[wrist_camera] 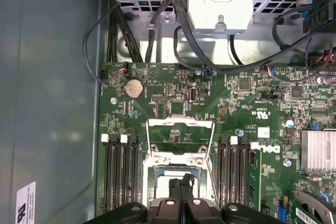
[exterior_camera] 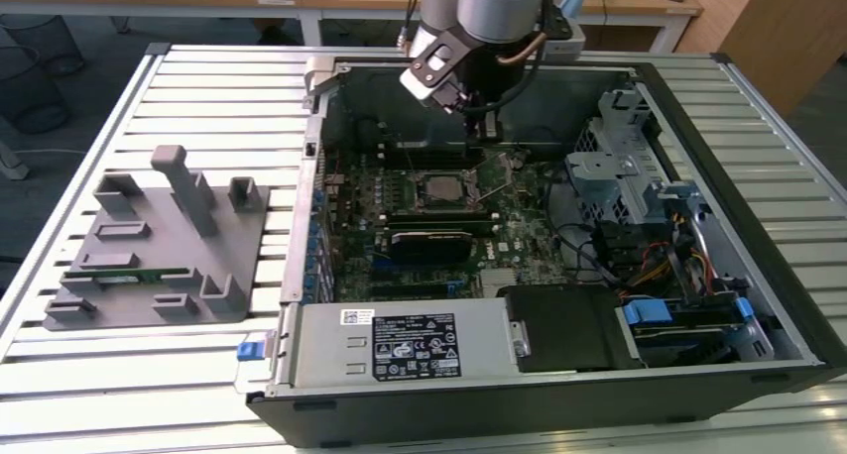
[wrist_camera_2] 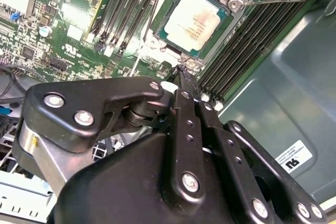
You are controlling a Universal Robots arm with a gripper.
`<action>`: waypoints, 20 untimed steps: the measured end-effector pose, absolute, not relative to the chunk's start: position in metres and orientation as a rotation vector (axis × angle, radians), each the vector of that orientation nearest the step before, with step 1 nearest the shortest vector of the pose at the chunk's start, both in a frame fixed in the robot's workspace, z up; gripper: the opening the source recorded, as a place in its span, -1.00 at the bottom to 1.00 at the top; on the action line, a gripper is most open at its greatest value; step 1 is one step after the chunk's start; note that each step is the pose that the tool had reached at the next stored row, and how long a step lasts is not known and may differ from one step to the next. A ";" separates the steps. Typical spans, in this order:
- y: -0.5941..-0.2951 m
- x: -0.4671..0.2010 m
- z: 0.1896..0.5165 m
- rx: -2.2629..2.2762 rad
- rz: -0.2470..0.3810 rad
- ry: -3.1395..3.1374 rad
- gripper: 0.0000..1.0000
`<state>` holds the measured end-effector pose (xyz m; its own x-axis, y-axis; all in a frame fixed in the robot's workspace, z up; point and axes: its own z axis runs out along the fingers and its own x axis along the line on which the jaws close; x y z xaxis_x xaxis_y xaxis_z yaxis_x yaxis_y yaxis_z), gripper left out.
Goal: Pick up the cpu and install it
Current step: 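Install the first cpu locking lever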
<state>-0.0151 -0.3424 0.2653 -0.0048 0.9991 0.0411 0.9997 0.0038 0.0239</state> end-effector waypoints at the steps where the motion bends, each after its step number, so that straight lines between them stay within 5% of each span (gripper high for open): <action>1: -0.342 -0.015 0.265 -2.208 -0.072 -2.217 -0.79; 20: -0.342 -0.001 0.265 -2.207 -0.072 -2.217 -0.79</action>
